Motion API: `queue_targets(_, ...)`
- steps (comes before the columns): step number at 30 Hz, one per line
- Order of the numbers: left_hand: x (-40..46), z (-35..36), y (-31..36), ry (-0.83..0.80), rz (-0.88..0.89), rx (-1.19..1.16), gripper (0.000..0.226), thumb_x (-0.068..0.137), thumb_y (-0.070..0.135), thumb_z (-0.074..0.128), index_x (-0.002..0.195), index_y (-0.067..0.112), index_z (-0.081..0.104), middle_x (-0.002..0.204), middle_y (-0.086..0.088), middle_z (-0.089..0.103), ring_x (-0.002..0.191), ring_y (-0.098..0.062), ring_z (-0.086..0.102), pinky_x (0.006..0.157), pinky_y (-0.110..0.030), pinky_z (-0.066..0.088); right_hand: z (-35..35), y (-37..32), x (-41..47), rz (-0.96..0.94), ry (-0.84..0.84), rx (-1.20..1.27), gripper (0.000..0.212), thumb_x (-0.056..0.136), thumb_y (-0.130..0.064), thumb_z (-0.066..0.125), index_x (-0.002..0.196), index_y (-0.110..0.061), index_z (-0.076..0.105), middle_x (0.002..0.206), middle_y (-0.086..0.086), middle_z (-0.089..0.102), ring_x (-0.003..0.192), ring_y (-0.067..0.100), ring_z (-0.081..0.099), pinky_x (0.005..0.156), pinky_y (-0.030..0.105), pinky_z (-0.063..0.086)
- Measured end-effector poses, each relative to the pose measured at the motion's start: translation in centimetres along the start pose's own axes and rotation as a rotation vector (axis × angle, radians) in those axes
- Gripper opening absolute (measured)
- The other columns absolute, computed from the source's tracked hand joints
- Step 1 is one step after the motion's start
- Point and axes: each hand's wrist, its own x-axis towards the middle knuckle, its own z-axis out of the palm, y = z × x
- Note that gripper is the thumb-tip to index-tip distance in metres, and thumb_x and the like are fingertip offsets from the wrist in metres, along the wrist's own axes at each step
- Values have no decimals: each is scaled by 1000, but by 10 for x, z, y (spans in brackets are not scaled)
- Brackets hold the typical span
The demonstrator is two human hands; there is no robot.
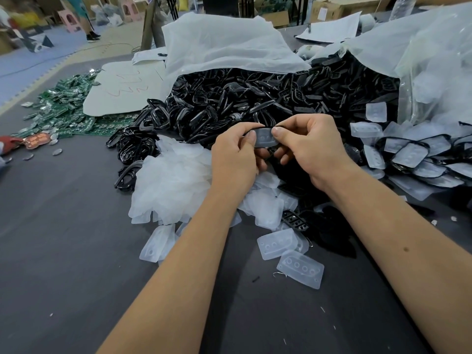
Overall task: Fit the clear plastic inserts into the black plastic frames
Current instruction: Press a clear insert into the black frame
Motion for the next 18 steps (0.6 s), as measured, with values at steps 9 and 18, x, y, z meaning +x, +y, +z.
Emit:
queue_targets(9,2,-3,-3,47,-61,-30,30,106,8,51,82,9,70,55,2,64,45,-14,52,47,-25,43,-3,2,-3,-183,-2,-253,9,94,-18,76,103,-16,76,86,2,73,72,19,71,65,35,59)
queue_targets(18,4,-9,9,88,-303,-294,32,107,2,44,85,7,67,50,4,57,37,-6,43,35,-14,30,-11,0,-1,-612,-77,-635,12,87,-12,82,99,-13,79,104,1,64,97,18,61,77,26,46)
